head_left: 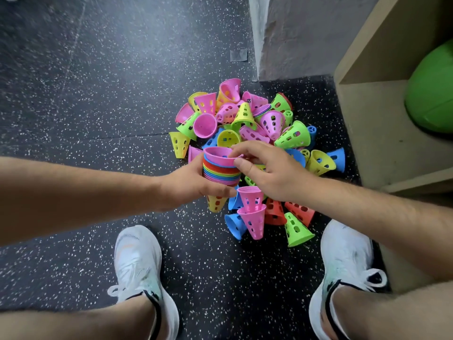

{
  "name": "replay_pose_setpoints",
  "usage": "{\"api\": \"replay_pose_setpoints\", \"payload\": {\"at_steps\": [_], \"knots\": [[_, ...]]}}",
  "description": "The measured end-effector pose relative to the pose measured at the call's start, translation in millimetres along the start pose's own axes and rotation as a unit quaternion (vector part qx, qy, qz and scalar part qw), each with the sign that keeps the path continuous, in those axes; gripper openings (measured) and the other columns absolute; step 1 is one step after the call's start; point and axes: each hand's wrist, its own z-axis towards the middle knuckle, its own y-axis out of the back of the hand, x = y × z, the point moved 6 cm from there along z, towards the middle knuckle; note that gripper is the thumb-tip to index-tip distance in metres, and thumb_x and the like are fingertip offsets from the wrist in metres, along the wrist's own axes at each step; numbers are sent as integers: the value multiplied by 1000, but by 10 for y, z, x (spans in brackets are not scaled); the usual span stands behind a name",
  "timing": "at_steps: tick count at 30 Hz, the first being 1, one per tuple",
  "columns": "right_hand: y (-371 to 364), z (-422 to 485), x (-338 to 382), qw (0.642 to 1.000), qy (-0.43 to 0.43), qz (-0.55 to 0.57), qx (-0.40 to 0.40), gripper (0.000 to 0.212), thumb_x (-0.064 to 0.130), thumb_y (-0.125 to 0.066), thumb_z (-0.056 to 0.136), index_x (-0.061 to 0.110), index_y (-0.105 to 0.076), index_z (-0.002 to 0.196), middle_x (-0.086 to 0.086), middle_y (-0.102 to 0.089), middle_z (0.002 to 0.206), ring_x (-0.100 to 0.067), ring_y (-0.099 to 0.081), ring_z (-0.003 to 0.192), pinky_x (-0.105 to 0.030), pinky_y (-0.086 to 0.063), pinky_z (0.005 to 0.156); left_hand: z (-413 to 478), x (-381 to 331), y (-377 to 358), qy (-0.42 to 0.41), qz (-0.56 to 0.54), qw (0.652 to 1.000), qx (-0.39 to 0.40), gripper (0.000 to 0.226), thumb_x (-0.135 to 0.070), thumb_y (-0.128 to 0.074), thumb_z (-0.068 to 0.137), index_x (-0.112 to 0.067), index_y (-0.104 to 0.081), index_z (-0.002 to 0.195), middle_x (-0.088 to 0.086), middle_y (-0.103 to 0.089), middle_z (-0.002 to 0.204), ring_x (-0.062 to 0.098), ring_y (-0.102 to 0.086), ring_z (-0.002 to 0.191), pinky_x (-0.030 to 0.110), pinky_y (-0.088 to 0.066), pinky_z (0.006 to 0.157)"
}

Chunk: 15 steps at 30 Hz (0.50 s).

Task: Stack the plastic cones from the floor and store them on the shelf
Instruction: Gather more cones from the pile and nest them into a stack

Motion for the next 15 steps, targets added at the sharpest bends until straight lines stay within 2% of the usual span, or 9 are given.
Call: {"api": "replay_pose_setpoints", "payload": {"at_steps": [3, 5, 7, 10, 12, 15], "knots": [[-108, -84, -89, 995, -46, 66, 65, 27, 30, -54, 102, 21, -59, 128, 10, -65, 122, 0, -61, 114, -19, -50, 97, -126, 145, -118, 9, -13, 1000, -3, 75, -8, -91, 73, -21, -51, 135, 8, -75, 116, 17, -71, 106, 29, -58, 91], [-126, -113, -220, 997, -51, 10, 60, 30, 28, -55, 102, 22, -57, 131, 12, -61, 125, 3, -58, 112, -16, -46, 96, -178, 267, -159, 23, -14, 1000, -14, 68, -2, -87, 77, -27, -52, 130, -1, -77, 107, 10, -72, 100, 22, -58, 85], [-103, -112, -412, 992, -72, -90, 49, 28, 28, -60, 98, 20, -60, 126, 10, -57, 119, 0, -57, 102, -23, -47, 94, -211, 359, -183, 41, -7, 999, -18, 63, 6, -82, 78, -28, -53, 123, -9, -75, 93, 3, -70, 88, 16, -55, 73], [-161, -154, -688, 961, -103, -222, 130, 31, 40, -68, 91, 22, -68, 116, 4, -60, 116, -13, -51, 112, -35, -42, 101, -218, 486, -198, 68, 11, 998, -14, 68, 7, -84, 76, -26, -52, 126, -3, -73, 100, 6, -71, 88, 19, -55, 72], [-228, -212, -789, 941, -103, -273, 168, 32, 44, -69, 90, 24, -69, 115, 2, -62, 112, -19, -48, 116, -40, -42, 101, -217, 519, -192, 78, 15, 997, -15, 69, 7, -84, 75, -26, -52, 126, 0, -72, 103, 6, -71, 87, 18, -55, 71], [-251, -259, -822, 937, -106, -294, 155, 27, 40, -64, 95, 23, -69, 115, 2, -62, 109, -22, -50, 113, -44, -45, 96, -197, 522, -178, 82, 19, 996, -8, 68, 8, -84, 75, -25, -54, 127, -1, -75, 102, 7, -72, 90, 19, -56, 73]]}}
